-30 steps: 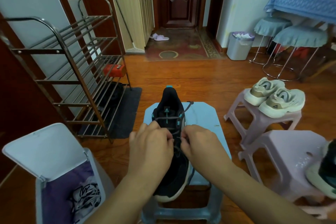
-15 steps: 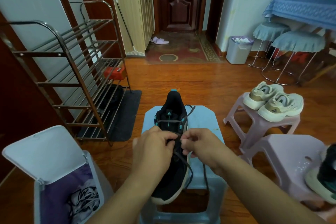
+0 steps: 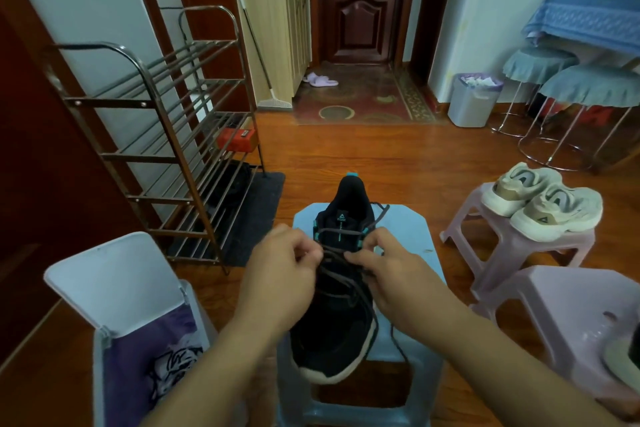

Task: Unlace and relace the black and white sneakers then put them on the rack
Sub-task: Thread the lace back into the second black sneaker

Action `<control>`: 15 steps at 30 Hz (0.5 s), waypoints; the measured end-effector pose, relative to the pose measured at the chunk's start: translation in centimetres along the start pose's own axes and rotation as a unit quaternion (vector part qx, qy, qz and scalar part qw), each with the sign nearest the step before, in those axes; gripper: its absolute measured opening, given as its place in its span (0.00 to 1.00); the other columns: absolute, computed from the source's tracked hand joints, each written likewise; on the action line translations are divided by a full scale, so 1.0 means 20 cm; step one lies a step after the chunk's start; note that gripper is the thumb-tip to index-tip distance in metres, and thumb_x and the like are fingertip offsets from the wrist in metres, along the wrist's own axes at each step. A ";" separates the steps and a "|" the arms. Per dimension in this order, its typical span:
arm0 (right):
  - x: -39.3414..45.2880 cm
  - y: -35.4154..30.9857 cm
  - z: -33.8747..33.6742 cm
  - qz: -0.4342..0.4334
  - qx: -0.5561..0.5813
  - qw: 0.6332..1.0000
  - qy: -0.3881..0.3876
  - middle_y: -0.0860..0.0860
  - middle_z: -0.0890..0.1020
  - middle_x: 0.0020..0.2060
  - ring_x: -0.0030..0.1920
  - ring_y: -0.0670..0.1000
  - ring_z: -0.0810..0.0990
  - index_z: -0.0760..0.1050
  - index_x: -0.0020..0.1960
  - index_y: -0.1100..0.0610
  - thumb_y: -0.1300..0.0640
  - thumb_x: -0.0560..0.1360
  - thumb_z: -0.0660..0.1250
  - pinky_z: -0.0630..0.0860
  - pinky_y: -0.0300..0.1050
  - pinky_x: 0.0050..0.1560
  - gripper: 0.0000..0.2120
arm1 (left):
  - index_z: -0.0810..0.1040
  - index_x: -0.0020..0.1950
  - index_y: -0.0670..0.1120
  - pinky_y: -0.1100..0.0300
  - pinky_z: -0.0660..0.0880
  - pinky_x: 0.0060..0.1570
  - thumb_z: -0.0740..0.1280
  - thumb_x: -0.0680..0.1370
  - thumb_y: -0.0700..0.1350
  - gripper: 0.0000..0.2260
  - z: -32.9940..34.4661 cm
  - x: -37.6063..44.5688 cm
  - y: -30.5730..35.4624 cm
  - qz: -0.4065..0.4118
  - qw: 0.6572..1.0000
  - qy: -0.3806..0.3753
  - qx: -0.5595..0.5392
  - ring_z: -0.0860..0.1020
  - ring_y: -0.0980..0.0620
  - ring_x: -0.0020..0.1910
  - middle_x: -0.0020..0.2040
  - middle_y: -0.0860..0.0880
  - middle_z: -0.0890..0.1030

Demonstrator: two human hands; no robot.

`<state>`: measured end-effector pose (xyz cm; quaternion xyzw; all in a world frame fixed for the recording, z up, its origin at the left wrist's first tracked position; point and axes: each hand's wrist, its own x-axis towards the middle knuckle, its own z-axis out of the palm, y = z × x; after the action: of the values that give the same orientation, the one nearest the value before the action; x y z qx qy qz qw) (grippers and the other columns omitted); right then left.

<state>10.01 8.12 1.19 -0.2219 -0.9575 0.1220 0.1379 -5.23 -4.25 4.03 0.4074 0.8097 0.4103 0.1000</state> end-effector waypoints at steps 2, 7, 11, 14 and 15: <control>0.01 0.01 -0.01 0.004 0.043 0.999 -0.009 0.42 0.66 0.55 0.45 0.49 0.78 0.73 0.71 0.48 0.60 0.79 0.65 0.80 0.48 0.49 0.21 | 0.80 0.47 0.47 0.57 0.75 0.50 0.66 0.81 0.39 0.06 -0.20 0.05 -0.07 -0.103 0.970 0.052 -0.215 0.80 0.52 0.51 0.49 0.50 0.81; 0.02 0.01 -0.07 0.043 0.148 0.986 -0.058 0.34 0.66 0.51 0.48 0.28 0.69 0.73 0.72 0.47 0.61 0.81 0.63 0.64 0.21 0.49 0.21 | 0.73 0.58 0.38 0.61 0.79 0.38 0.56 0.84 0.39 0.08 -0.58 0.14 -0.32 -0.180 0.529 0.159 -0.814 0.83 0.54 0.41 0.46 0.44 0.84; 0.03 0.01 -0.10 0.050 0.147 0.984 -0.086 0.33 0.66 0.52 0.53 0.29 0.67 0.72 0.74 0.48 0.64 0.82 0.58 0.61 0.19 0.54 0.24 | 0.71 0.45 0.49 0.59 0.58 0.28 0.59 0.84 0.48 0.09 -0.39 0.15 -0.23 -0.150 0.916 0.034 -0.370 0.66 0.54 0.27 0.34 0.51 0.71; 0.03 -0.01 -0.10 0.038 0.135 0.987 -0.082 0.31 0.64 0.51 0.52 0.27 0.65 0.72 0.73 0.47 0.65 0.81 0.57 0.59 0.18 0.53 0.24 | 0.74 0.51 0.58 0.57 0.73 0.40 0.68 0.78 0.62 0.10 -0.14 0.06 -0.11 0.012 0.987 -0.121 0.105 0.77 0.57 0.44 0.46 0.57 0.78; 0.03 -0.01 -0.10 0.035 0.127 0.988 -0.079 0.32 0.64 0.51 0.51 0.27 0.65 0.72 0.73 0.47 0.64 0.81 0.57 0.60 0.19 0.53 0.24 | 0.73 0.51 0.58 0.56 0.76 0.44 0.69 0.77 0.63 0.12 -0.09 0.03 -0.08 0.039 0.974 -0.142 0.170 0.77 0.58 0.47 0.47 0.58 0.77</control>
<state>10.11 8.51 3.26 -0.2252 -0.9338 0.2647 0.0847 -7.37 -5.39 4.05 0.5039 0.8286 0.2083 0.1271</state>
